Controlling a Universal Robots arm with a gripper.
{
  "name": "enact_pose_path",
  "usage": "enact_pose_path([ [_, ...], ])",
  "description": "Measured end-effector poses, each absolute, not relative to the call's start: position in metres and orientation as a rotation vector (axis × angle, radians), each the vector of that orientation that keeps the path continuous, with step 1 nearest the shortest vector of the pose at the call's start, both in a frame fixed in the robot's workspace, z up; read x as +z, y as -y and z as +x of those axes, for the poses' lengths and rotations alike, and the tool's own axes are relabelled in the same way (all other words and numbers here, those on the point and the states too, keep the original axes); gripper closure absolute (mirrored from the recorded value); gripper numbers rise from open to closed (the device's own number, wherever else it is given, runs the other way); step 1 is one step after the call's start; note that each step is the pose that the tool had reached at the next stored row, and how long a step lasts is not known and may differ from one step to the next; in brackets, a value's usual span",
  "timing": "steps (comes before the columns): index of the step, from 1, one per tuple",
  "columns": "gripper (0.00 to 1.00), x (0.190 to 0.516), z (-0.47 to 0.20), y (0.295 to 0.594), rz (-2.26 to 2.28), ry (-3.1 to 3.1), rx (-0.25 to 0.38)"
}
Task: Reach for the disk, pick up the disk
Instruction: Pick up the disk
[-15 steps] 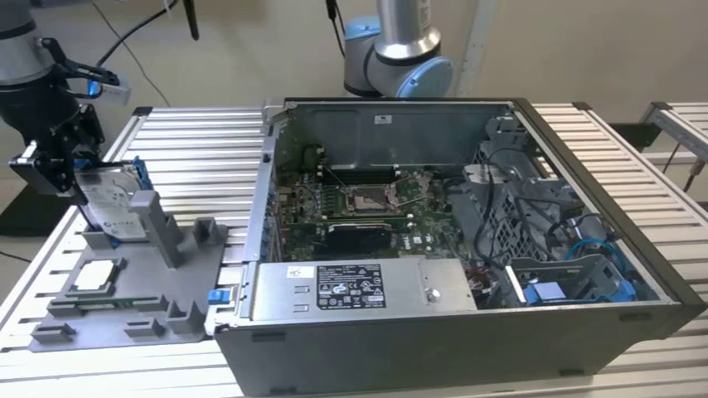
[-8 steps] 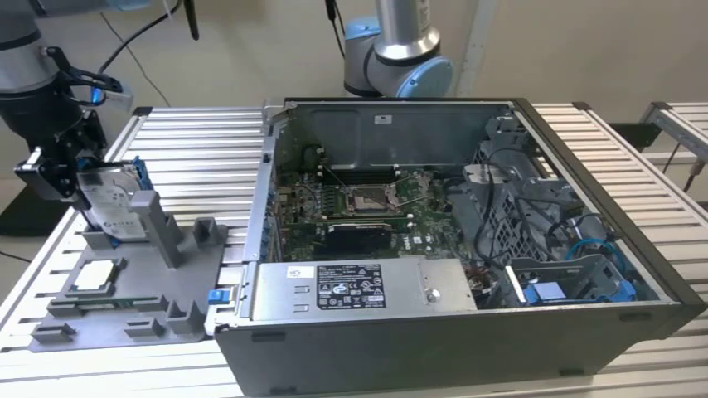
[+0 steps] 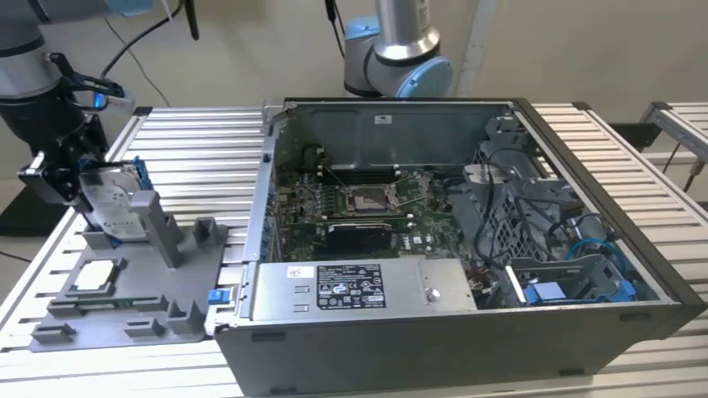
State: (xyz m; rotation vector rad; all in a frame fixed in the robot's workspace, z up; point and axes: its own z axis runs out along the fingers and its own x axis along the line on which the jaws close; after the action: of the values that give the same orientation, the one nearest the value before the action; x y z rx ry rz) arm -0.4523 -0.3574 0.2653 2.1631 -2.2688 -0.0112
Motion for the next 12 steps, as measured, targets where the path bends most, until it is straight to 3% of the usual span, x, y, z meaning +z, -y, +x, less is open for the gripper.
enact_pose_path([
  [12,0.00,0.2589,-0.4527,0.3571,2.163,2.269,-0.012],
])
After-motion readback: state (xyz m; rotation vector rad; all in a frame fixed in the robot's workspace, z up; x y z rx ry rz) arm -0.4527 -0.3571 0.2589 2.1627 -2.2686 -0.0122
